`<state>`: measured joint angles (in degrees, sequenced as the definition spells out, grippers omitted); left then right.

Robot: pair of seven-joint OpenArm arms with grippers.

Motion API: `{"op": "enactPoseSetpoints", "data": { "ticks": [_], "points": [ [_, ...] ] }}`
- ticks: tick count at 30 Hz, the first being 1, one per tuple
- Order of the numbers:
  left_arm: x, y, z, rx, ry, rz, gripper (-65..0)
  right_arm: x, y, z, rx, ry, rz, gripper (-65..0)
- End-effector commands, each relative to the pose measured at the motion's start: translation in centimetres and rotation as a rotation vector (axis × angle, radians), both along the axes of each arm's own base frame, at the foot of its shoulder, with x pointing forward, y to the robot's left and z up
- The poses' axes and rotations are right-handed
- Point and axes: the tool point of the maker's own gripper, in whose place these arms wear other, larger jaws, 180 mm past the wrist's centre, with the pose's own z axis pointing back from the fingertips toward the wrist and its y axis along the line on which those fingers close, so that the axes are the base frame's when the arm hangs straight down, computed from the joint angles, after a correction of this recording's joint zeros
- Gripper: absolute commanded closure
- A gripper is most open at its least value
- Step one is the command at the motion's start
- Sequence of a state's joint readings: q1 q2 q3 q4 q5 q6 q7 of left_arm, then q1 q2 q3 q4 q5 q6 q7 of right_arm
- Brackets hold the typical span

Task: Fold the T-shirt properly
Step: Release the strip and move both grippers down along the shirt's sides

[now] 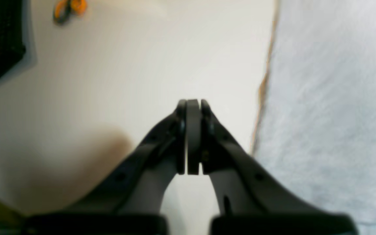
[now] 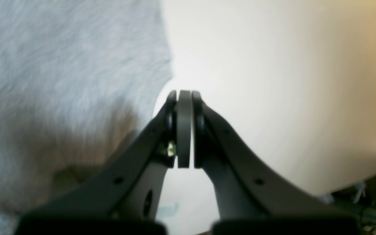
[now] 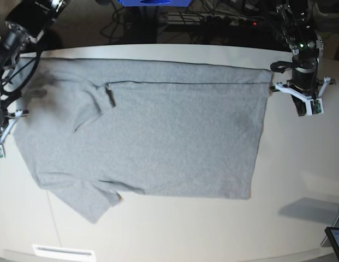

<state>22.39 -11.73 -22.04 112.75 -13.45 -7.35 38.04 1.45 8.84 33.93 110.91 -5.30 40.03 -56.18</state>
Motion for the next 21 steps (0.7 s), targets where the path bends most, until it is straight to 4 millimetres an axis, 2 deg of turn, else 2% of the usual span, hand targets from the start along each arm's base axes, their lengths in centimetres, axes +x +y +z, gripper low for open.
{"op": "enactPoseSetpoints", "data": {
  "ticks": [1,7,10,13,15,21],
  "points": [
    [1.2,0.6,1.9,0.030,-0.045,-0.002,-0.3,1.4,-0.1,1.5,-0.001,-0.050,0.007,-1.7],
    [5.2,1.7,5.2,0.047,-0.111,0.006,-0.3,4.4,-0.5,1.9,0.053,-0.039,-0.022,-1.7],
    [7.5,0.4,6.3,0.082,-0.123,-0.074,-0.3,5.6,-0.6,1.4,0.097,-0.033,-0.032,-1.7],
    [9.6,-0.6,5.5,0.091,-0.092,-0.138,-0.2,6.8,-0.6,0.9,0.135,-0.028,-0.032,-1.7],
    [10.3,-0.2,4.1,0.074,-0.058,-0.130,0.0,7.5,-0.5,0.5,0.161,-0.023,-0.030,-1.7],
    [10.9,0.3,3.4,0.055,-0.049,-0.115,0.0,8.1,-2.7,-0.2,0.262,-0.036,-0.116,-1.7]
  ]
}}
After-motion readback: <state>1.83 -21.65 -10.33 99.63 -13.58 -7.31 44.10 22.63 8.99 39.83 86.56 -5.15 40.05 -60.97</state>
